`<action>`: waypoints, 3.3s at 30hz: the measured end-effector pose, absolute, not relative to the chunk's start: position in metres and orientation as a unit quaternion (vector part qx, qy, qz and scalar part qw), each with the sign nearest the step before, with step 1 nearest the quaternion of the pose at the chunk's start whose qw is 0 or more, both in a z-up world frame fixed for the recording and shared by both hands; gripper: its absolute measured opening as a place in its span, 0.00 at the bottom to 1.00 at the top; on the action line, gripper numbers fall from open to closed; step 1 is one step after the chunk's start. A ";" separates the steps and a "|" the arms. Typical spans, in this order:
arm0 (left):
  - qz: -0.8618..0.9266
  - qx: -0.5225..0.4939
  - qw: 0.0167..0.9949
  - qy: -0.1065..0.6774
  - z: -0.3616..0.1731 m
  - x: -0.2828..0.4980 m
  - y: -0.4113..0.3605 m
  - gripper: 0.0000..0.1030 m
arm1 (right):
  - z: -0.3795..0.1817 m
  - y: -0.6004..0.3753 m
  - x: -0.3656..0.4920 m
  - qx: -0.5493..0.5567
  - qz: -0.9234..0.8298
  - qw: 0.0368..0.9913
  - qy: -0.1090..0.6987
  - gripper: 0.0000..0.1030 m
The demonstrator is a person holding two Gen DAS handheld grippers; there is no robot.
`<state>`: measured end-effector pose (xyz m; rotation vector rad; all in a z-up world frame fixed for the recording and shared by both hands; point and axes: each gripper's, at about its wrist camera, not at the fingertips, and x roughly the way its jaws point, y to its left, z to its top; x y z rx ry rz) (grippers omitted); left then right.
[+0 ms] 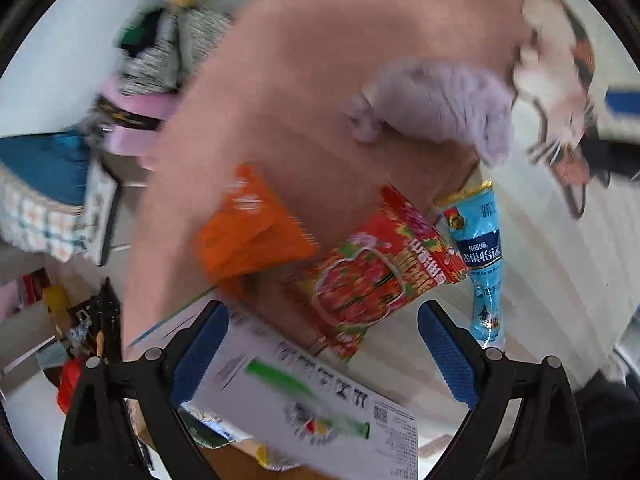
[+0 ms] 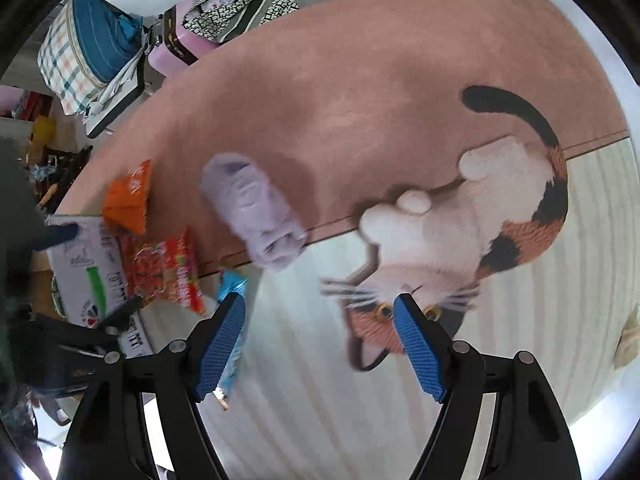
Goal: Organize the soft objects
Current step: 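Grasp the red snack bag with the left tool while the right tool grasps the lilac cloth, then place the red bag and lilac cloth into the box and release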
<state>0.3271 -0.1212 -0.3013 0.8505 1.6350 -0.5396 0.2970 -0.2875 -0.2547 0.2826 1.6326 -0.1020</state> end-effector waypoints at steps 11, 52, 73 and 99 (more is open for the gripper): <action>-0.250 0.403 0.501 0.724 -0.355 0.313 -0.138 0.58 | -0.273 -0.303 0.324 0.118 -0.008 0.669 0.734 0.76; -0.111 0.030 0.647 0.754 -0.308 0.307 -0.085 0.42 | -0.311 -0.235 0.336 0.091 -0.013 0.652 0.753 0.37; -0.049 -0.100 0.702 0.704 -0.157 0.225 0.203 0.42 | -0.175 0.013 0.228 0.161 0.146 0.695 0.685 0.36; -0.059 -0.158 0.575 0.801 -0.297 0.232 0.266 0.43 | -0.298 0.176 0.214 0.071 0.108 0.634 0.762 0.66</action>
